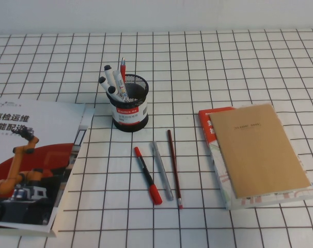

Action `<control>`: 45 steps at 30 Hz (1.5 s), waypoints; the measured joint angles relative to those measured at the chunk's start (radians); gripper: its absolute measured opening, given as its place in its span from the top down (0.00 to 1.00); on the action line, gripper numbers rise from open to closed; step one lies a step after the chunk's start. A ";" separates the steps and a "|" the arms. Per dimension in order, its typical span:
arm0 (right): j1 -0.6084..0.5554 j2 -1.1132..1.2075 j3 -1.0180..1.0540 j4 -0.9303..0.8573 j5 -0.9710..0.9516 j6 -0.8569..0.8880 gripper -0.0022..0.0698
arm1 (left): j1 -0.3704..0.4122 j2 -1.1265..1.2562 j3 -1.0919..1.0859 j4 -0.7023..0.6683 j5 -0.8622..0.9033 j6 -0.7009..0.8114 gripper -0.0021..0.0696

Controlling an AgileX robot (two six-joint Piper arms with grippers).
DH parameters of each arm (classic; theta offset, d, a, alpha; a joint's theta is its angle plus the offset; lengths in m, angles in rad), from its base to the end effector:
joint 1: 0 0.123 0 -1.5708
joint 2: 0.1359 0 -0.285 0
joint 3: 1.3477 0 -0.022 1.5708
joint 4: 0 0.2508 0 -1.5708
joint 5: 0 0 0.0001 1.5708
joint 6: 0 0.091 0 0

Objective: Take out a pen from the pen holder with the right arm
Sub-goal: 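Take a marker out of the pen holder and lay it on the table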

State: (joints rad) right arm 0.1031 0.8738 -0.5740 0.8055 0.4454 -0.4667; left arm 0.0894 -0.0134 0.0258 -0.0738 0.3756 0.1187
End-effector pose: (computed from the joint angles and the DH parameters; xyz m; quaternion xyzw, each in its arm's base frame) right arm 0.1688 0.0460 0.2890 0.0012 0.8609 0.2291 0.4544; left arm 0.0525 0.0022 0.1715 -0.0078 0.8047 0.0305 0.5928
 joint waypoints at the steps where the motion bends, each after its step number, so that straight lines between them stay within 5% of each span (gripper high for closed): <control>1: 0.031 0.033 -0.018 0.000 -0.018 -0.010 0.99 | 0.000 0.000 0.000 0.000 0.000 0.000 0.97; 11: 0.488 0.394 -0.201 -0.031 -0.351 -0.049 0.99 | 0.000 0.000 0.000 0.000 0.000 0.000 0.98; 18: 0.661 0.640 -0.381 -0.034 -0.434 -0.220 0.98 | 0.000 0.000 0.000 0.000 0.000 0.000 0.97; 23: 0.714 0.755 -0.428 -0.183 -0.636 -0.219 0.85 | 0.000 0.000 0.000 0.000 0.000 0.000 0.97; 31: 0.719 0.895 -0.430 -0.655 -0.978 0.124 0.53 | 0.000 0.000 0.000 0.000 0.000 0.000 0.97; 38: 0.719 1.020 -0.432 -0.793 -1.249 0.165 0.49 | 0.000 0.000 0.000 0.000 0.000 0.000 0.97; 45: 0.710 1.121 -0.545 -0.878 -1.236 0.168 0.49 | 0.000 0.000 0.000 0.000 0.000 0.000 0.97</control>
State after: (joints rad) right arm 0.8133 1.9946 -1.1186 -0.0722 -0.7907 -0.2986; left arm 0.0894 -0.0134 0.0258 -0.0738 0.3756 0.1187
